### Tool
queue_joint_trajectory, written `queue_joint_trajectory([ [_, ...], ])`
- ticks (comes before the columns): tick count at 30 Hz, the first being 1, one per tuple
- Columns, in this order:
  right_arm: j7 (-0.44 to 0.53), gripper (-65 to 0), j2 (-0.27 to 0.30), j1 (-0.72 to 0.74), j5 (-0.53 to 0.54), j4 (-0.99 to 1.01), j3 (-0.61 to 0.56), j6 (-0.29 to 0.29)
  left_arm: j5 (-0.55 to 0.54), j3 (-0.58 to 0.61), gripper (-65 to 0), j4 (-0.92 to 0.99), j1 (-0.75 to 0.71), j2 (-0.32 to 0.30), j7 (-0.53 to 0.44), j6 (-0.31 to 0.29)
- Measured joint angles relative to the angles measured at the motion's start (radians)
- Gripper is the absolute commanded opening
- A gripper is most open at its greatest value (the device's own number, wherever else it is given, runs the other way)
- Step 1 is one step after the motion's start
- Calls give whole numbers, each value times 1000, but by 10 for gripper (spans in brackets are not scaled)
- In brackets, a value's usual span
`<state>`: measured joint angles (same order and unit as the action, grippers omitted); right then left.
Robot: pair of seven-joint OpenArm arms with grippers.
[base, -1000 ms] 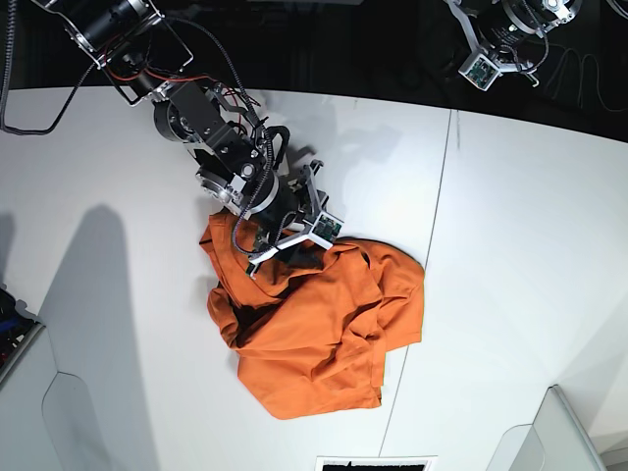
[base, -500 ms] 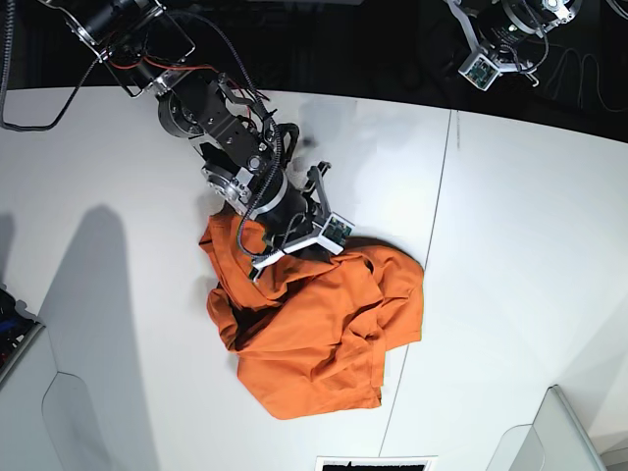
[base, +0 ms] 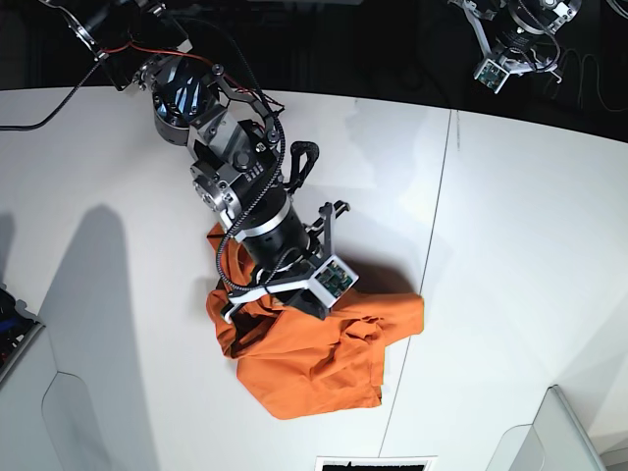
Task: Layout the t-shirt on the table in an organized manner, then fold the t-shirt properly
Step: 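Drag the held shirt with the right gripper away from the table center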
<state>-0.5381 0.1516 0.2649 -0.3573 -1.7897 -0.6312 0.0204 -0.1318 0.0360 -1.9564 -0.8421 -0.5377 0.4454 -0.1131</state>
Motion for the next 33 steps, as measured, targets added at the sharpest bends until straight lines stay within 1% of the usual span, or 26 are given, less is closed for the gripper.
queue_joint_trajectory([
  [2, -1, -650, -2, 1, -11, -11, 55, -8, 10, 0, -530, 0, 0, -5, 2, 19],
  [4, -4, -650, -3, 1, -11, -11, 135, -21, 28, 0, -531, 0, 0, -5, 3, 32],
  [7, -27, -650, -3, 1, -16, -11, 284, -28, 44, 0, -530, 0, 0, -5, 4, 41],
  [11, -113, -650, -2, -2, -15, -26, 494, -29, 44, 0, -530, 0, 0, -5, 0, 42],
  [13, -119, -650, -2, -18, -8, -35, 600, -29, 44, 0, -531, 0, 1, -6, -1, 42],
  [16, -118, -650, 10, -74, 58, -39, 733, -32, 42, 2, -530, 0, 3, -40, -18, 39],
  [19, -121, -650, 31, -138, 81, -50, 835, -32, 44, 2, -531, 0, 5, -88, -27, 41],
  [21, -116, -650, 53, -165, 115, -60, 903, -32, 43, 2, -530, 0, 9, -116, -27, 40],
  [23, -116, -650, 81, -182, 177, -61, 969, -32, 39, 2, -530, 0, 17, -138, -26, 40],
  [24, -114, -650, 94, -192, 208, -62, 995, -24, 37, 2, -530, 0, 24, -148, -27, 40],
  [25, -114, -650, 105, -204, 233, -62, 1017, 3, 34, 2, -531, 0, 34, -155, -27, 41],
  [27, -114, -650, 117, -225, 295, -61, 1038, 50, 29, 2, -530, 0, 56, -157, -28, 62],
  [29, -114, -650, 116, -240, 354, -62, 1036, 108, 26, 3, -530, 0, 81, -156, -28, 126],
  [31, -112, -650, 111, -255, 422, -62, 1028, 147, 27, 3, -531, 0, 122, -155, -27, 183],
  [33, -113, -650, 108, -277, 467, -63, 1026, 175, 28, 3, -531, 0, 174, -160, -27, 201],
])
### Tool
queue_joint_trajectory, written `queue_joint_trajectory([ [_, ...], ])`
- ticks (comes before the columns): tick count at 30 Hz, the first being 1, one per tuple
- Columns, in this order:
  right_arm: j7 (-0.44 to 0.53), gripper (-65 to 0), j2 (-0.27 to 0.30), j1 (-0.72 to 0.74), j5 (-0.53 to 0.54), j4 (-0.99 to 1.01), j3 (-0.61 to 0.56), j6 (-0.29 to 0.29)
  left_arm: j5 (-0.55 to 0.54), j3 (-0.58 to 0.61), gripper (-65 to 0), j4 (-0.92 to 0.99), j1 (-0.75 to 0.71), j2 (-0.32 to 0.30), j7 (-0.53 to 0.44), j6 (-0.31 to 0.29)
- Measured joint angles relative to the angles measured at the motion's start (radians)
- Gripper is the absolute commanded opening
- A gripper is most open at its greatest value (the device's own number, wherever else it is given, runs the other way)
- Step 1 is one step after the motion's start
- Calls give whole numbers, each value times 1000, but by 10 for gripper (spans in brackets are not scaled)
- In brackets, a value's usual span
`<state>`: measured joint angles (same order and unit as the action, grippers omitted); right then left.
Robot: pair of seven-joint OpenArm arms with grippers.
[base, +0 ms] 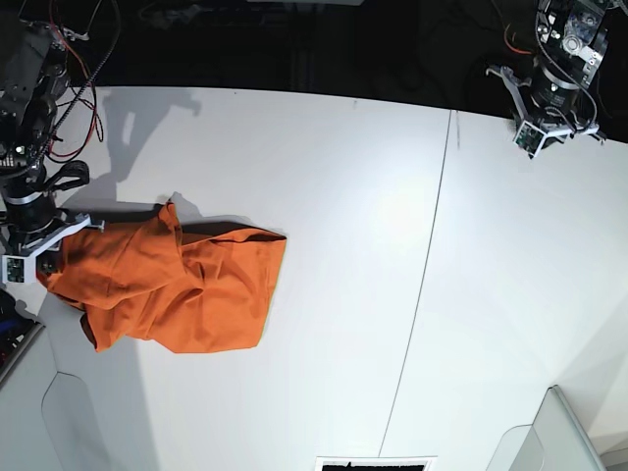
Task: Layout the t-shirt on the table in an organized manner, then fold the t-shirt properly
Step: 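Drag the held shirt with the right gripper away from the table center, then reach the left gripper to the shirt's loose end and grasp it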
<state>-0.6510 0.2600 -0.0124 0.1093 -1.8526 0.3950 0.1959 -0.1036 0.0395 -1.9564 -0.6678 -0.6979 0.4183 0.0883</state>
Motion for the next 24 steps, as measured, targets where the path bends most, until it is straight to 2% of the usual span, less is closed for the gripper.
queue_joint_trajectory([
  [3, 0, -650, 4, -41, 27, 0, 0, 18, -6, 0, -531, -1, 80, -16, 0, -10],
  [5, 0, -650, 4, -72, 28, 0, 2, 19, -69, 0, -531, -8, 140, -23, 1, -59],
  [9, 2, -650, 3, -139, 29, 0, 1, 21, -230, 2, -530, -26, 301, -33, 4, -230],
  [11, 0, -650, 3, -165, 28, 0, 1, 21, -303, 16, -525, -26, 380, -32, -31, -363],
  [12, 2, -650, 2, -179, 28, -1, 1, 21, -318, 37, -510, -27, 412, -29, -60, -434],
  [14, 3, -650, -9, -207, 28, 0, 2, 21, -319, 117, -415, -29, 465, -19, -115, -528],
  [16, 3, -650, -31, -229, 27, 0, 2, 21, -293, 236, -312, -28, 511, 2, -125, -545],
  [17, 4, -650, -42, -234, 25, 0, 2, 22, -252, 294, -281, -20, 536, 21, -128, -536],
  [19, 22, -650, -58, -234, 26, 0, 1, 40, -160, 413, -269, 18, 586, 71, -130, -460],
  [23, 26, -650, -75, -231, 26, -1, 1, 42, -7, 603, -270, 181, 694, 182, -130, -297],
  [24, 26, -650, -75, -234, 26, 0, 1, 43, 26, 633, -269, 233, 723, 214, -125, -280],
])
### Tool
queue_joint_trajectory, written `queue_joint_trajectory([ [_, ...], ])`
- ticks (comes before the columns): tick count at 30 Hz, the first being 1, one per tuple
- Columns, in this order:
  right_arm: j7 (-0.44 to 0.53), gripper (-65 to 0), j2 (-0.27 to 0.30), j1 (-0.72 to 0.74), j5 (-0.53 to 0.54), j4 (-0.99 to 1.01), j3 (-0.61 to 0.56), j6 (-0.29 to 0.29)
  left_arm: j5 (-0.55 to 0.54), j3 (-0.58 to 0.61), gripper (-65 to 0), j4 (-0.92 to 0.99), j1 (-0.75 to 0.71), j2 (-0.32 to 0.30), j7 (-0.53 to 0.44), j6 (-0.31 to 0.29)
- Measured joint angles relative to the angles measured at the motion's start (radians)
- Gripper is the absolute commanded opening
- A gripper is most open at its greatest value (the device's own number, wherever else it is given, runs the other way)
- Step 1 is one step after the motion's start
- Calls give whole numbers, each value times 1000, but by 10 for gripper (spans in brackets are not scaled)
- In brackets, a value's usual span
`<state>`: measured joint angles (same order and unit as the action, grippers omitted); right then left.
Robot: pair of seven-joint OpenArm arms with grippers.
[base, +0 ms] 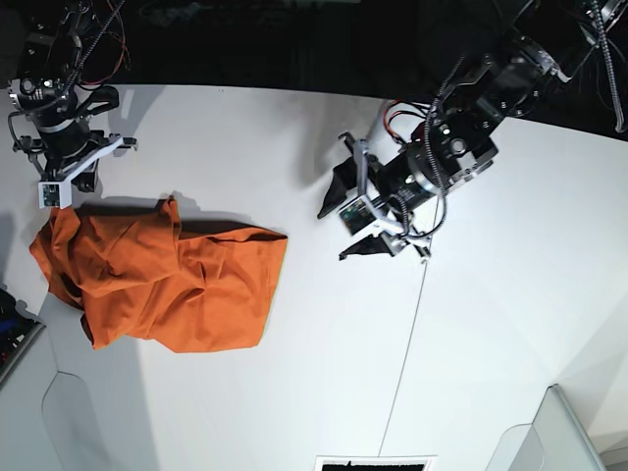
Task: Layout the t-shirt on the table in an organized manner, then fold the t-shirt properly
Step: 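Reach the left gripper to the shirt's loose end and grasp it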
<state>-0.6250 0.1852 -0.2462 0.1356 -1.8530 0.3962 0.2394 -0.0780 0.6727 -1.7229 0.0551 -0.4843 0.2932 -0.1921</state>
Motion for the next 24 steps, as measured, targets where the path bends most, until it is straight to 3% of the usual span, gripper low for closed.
queue_joint_trajectory([
  [4, 17, -650, 0, 0, -8, 0, 4, 0, 40, 57, -270, 168, 98, 110, -2, 15],
  [8, 23, -650, 0, 2, -37, 0, 4, -1, 33, 73, -270, 212, 137, 190, -3, 16],
  [16, 23, -650, 4, 0, -46, -48, 61, 0, -39, 73, -269, 212, 136, 252, 66, -34],
  [17, 22, -635, 6, 0, -47, -48, 65, 1, -43, 73, -270, 212, 137, 252, 66, -34],
  [21, 24, -385, 6, 0, -54, -48, 68, -3, -43, 72, -269, 212, 137, 251, 66, -33],
  [24, 26, -326, 6, 11, -92, -48, 67, -24, -47, 72, -269, 212, 137, 251, 66, -33],
])
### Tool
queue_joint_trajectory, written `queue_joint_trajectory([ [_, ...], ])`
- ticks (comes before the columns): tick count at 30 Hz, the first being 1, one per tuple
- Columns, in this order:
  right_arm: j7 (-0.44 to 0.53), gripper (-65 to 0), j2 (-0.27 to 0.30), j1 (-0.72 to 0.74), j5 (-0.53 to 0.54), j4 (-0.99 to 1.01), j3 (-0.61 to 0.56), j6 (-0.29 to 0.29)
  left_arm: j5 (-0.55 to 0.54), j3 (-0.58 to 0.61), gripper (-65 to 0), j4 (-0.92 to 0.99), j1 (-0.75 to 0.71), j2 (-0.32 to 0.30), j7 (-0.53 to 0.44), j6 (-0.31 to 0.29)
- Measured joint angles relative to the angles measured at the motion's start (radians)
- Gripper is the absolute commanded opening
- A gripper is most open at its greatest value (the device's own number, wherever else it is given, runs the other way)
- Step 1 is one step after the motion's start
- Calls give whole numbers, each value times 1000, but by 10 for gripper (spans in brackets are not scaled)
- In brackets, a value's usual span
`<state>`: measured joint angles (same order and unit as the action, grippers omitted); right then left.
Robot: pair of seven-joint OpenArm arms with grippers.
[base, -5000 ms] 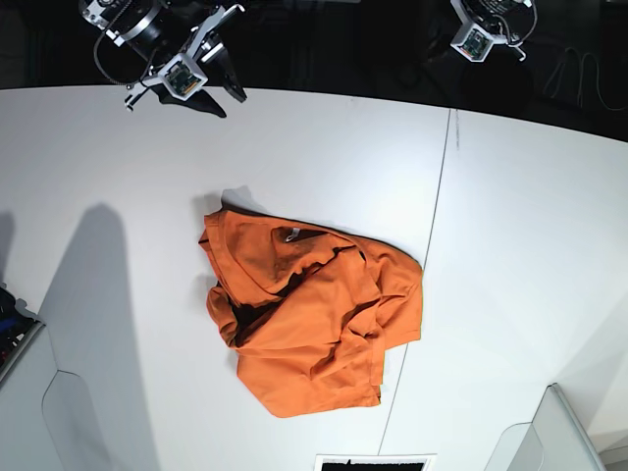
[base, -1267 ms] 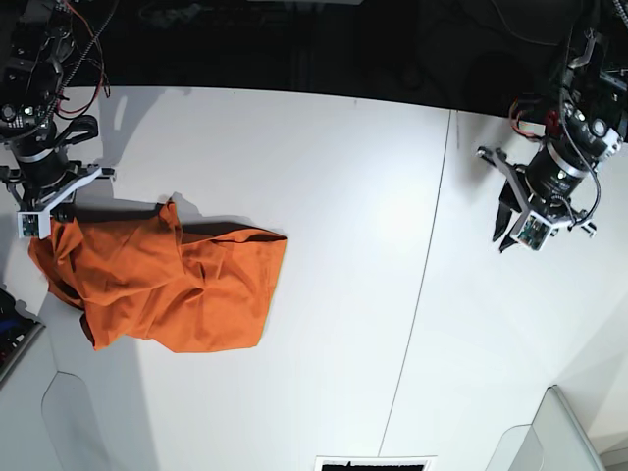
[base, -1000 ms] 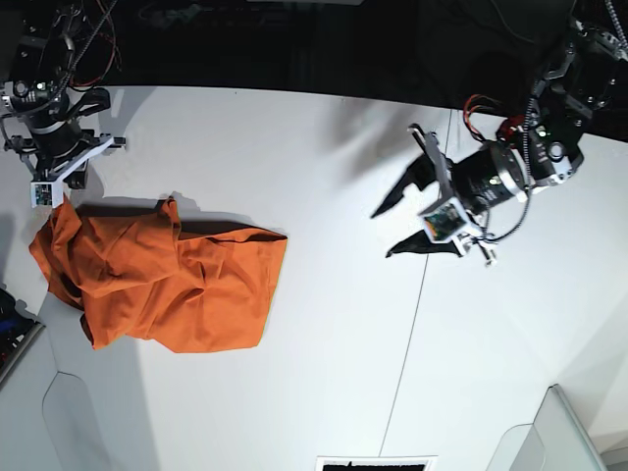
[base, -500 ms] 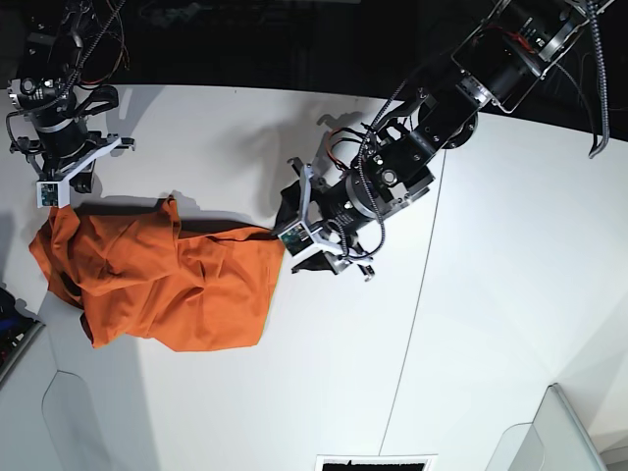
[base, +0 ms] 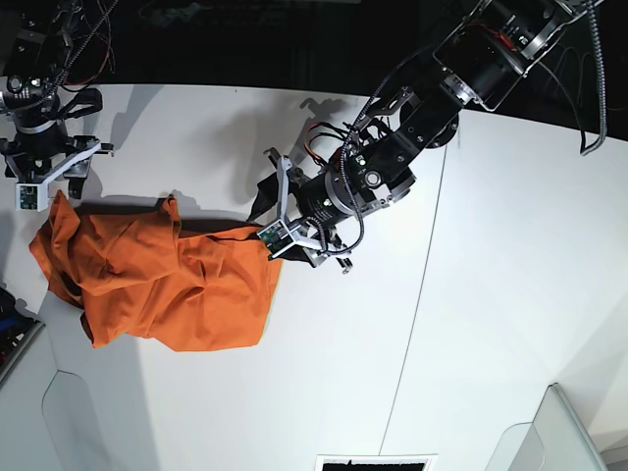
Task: Layout the t-shirt on the table in an organized manner, then fold the t-shirt properly
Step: 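Reach the left gripper to the shirt's loose end and grasp it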
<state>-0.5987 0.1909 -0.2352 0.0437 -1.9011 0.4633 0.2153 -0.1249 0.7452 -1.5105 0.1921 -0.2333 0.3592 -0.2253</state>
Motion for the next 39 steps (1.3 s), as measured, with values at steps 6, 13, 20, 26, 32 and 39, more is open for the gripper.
queue_joint_trajectory([
  [6, 56, -326, 4, 8, -63, 14, 0, -32, -44, 0, -269, 0, 0, 0, 46, 0],
  [13, 67, -327, 55, 106, -45, 180, 0, -37, -45, 0, -269, 1, 0, -2, 55, -1],
  [20, 64, -327, 71, 183, -5, 310, -16, 6, -44, 0, -269, 1, -1, -2, 56, 0],
  [26, 56, -327, 70, 182, 39, 310, -17, 31, -44, 0, -269, 1, 0, -2, 56, 0],
  [32, 34, -327, 70, 182, 110, 310, -17, 74, -40, 0, -269, 1, -1, -6, 64, 1],
  [39, 23, -327, 70, 180, 114, 310, -17, 112, -33, 0, -269, 1, -6, -8, 67, 0],
])
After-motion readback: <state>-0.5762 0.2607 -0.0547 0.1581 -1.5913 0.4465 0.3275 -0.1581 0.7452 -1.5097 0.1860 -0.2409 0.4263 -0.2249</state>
